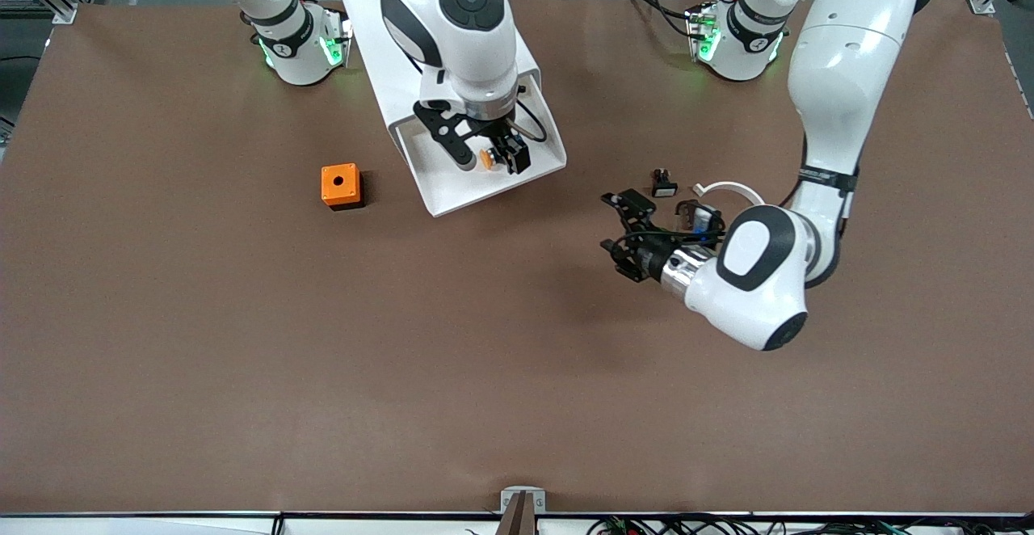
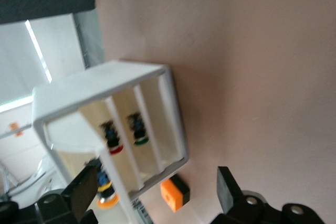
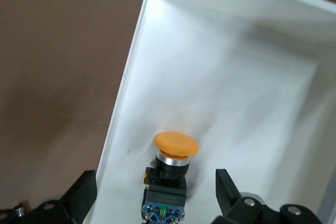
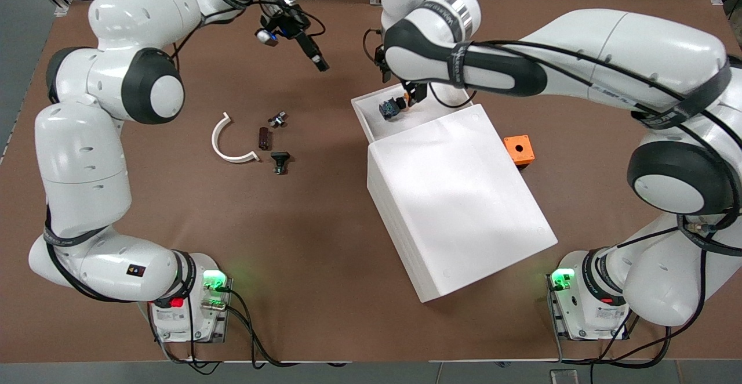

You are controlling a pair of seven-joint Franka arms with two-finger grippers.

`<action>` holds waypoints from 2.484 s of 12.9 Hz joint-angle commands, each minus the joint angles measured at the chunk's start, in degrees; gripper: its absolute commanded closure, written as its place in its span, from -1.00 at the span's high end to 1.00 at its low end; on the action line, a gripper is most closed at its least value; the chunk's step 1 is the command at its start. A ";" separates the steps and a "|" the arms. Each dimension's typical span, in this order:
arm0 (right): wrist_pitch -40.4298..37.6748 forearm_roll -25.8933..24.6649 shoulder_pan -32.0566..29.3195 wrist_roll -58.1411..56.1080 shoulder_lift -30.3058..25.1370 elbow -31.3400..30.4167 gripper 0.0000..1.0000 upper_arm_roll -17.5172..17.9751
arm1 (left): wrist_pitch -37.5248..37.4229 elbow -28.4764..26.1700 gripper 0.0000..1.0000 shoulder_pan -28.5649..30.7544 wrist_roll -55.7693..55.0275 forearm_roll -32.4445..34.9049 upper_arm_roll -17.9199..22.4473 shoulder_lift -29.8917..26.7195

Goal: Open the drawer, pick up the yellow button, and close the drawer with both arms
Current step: 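Grasp the yellow button with the right gripper and lift it out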

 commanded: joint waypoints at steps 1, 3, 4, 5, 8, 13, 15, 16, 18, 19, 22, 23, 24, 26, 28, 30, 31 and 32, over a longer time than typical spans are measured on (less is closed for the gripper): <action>1.19 -0.97 1.83 2.15 1.69 0.38 1.00 -0.67 | -1.53 0.69 1.00 4.09 8.13 5.95 0.17 -0.50; 1.29 -0.88 1.92 2.24 2.04 0.38 1.00 -0.67 | -1.44 3.92 1.00 5.68 11.58 15.14 0.44 -0.59; 1.11 -0.88 2.36 1.63 2.05 0.29 0.89 -0.58 | -1.18 5.07 1.00 5.51 13.07 19.99 0.70 -0.67; 1.11 -0.79 2.45 1.10 2.13 0.29 0.30 -0.58 | -0.48 5.61 1.00 4.99 16.39 24.21 0.70 -1.72; 1.11 -0.18 2.80 0.40 2.48 0.20 -0.99 -0.49 | 2.86 5.53 1.00 4.72 28.86 32.67 0.70 -4.88; 0.41 0.26 0.70 -4.67 2.05 1.69 -1.00 -0.67 | 2.25 5.09 1.00 4.81 54.51 37.61 0.79 -10.52; -3.78 2.71 -3.77 -13.52 0.82 3.96 -1.00 -0.84 | 2.17 5.00 1.00 4.90 62.80 39.71 0.71 -12.18; -8.77 3.16 -6.58 -20.72 0.73 6.59 -1.00 -0.93 | 2.17 5.00 1.00 5.42 66.13 40.07 0.44 -12.71; -15.13 3.17 -13.60 -34.87 0.38 9.77 -1.00 -0.93 | 2.17 4.21 1.00 5.77 70.46 40.25 0.44 -15.52; -15.58 3.08 -17.64 -42.25 -0.41 9.61 -1.00 -1.02 | 1.99 4.03 1.00 6.47 72.21 39.99 0.70 -16.75; -14.80 0.28 -27.57 -60.10 -0.50 7.86 -1.00 -1.11 | -0.47 3.50 1.00 7.97 77.50 39.64 0.35 -18.16; -13.06 -2.00 -30.05 -64.77 -0.50 6.28 -1.00 -1.11 | -0.47 3.42 1.00 7.89 77.59 39.63 0.35 -18.17; -10.60 -3.67 -33.03 -69.61 -0.50 3.92 -1.00 -1.11 | -0.30 2.81 1.00 7.45 77.59 39.55 0.35 -18.17; -4.11 -4.39 -39.01 -80.59 -0.50 -1.27 -1.00 -1.11 | 3.38 2.01 1.00 7.36 77.59 39.37 -1.48 -17.55; 4.93 -6.49 -44.99 -88.86 -0.24 -7.68 -1.00 -1.11 | 9.34 -2.27 1.00 7.36 78.12 39.37 -4.73 -17.72; 13.11 -7.03 -50.17 -95.20 0.28 -12.70 -1.00 -1.11 | 13.92 -4.31 1.00 7.18 79.08 39.46 -8.34 -17.20; 15.24 -7.03 -51.85 -97.23 1.33 -13.50 -1.00 -1.11 | 16.29 -5.88 1.00 6.92 79.26 39.46 -10.09 -17.02; 15.96 -7.12 -53.00 -97.95 2.82 -13.51 -1.00 -1.11 | 18.66 -7.47 1.00 6.66 79.26 39.72 -12.19 -17.02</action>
